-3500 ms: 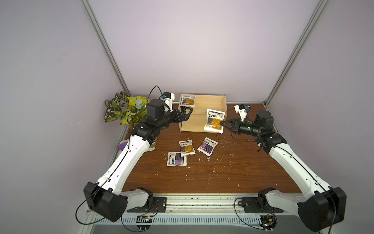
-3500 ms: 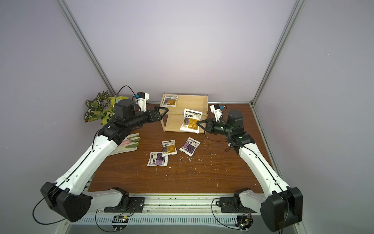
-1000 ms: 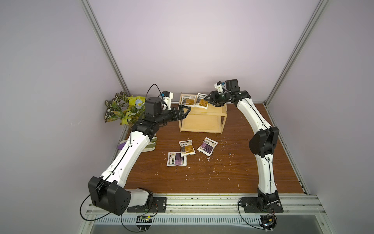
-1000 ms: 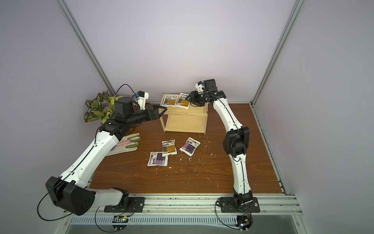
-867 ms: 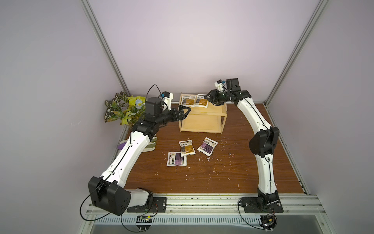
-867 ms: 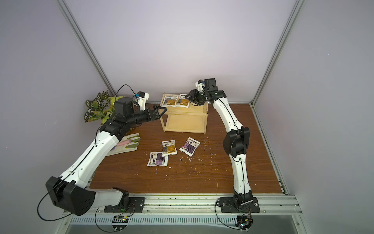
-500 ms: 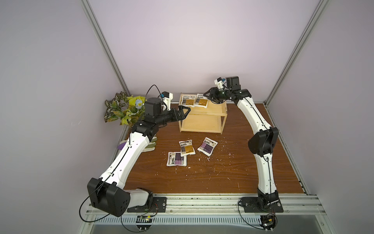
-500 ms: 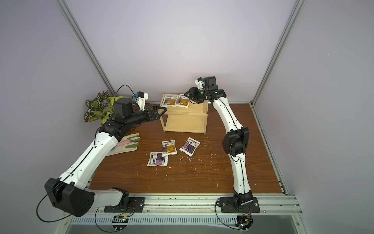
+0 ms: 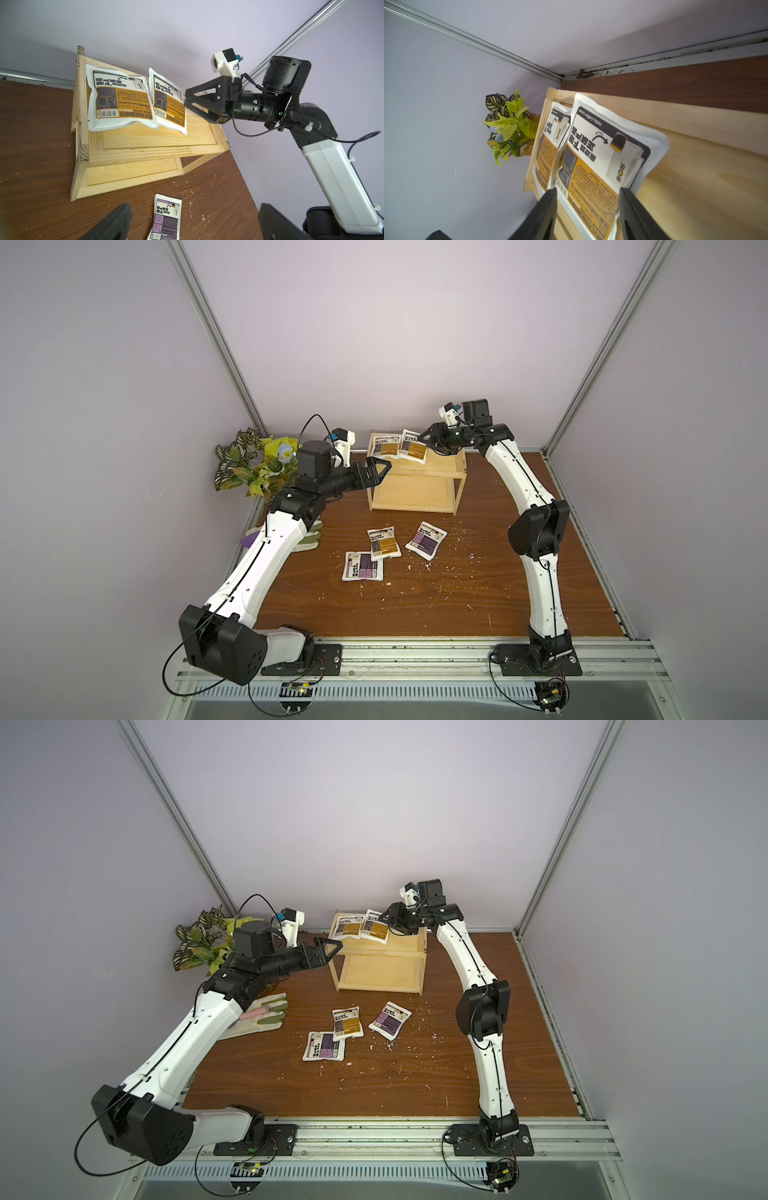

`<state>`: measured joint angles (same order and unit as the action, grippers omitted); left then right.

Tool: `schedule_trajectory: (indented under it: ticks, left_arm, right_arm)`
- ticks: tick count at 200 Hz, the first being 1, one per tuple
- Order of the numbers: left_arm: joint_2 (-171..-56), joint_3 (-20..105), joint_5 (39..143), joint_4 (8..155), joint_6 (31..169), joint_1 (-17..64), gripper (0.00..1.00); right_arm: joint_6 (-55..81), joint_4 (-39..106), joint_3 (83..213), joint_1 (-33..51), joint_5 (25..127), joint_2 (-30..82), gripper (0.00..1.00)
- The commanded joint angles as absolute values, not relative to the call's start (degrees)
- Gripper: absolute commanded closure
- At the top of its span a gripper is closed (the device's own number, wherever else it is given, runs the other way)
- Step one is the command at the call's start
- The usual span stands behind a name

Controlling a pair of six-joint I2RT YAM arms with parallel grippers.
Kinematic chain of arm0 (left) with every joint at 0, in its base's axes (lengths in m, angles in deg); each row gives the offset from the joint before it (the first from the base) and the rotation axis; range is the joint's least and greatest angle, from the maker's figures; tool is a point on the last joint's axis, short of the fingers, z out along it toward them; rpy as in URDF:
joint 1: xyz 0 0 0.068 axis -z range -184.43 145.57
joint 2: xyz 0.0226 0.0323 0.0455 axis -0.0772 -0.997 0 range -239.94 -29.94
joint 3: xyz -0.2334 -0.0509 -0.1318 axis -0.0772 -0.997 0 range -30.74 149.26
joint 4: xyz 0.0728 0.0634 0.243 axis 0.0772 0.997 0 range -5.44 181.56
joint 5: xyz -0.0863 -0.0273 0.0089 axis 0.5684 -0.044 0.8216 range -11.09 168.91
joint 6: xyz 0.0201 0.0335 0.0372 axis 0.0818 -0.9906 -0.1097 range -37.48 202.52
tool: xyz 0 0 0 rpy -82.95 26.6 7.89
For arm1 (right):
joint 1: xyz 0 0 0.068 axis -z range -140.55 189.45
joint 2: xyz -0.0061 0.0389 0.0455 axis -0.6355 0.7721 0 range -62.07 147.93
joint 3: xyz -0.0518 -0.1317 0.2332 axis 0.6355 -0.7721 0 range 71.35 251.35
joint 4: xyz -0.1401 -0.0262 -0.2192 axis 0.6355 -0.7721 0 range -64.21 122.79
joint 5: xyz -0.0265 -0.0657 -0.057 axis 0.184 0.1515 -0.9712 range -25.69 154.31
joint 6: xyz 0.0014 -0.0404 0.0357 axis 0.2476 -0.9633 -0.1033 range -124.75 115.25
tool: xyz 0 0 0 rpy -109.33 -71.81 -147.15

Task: Place the bagged coffee beans on the shelf by color
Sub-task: Place the bagged coffee beans on the shelf.

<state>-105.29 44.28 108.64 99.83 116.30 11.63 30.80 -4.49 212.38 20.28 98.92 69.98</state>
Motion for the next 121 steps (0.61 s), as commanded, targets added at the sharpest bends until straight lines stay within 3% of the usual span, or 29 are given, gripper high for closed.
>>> schedule_trajectory:
  ticks: [1, 67, 121]
  left_arm:
    - [-104.02, 44.15, 108.48, 99.5, 114.77, 10.87, 0.0]
    - [-102.69, 42.37, 107.7, 100.12, 114.43, 10.91, 0.0]
    - [-98.37, 37.12, 104.29, 102.16, 112.98, 10.91, 0.0]
  right_arm:
    - [28.5, -4.96, 211.36, 20.02, 98.83, 63.38, 0.46]
    - [27.95, -2.68, 203.17, 19.53, 99.51, 52.87, 0.46]
    - [28.9, 7.15, 178.66, 16.73, 98.81, 37.64, 0.45]
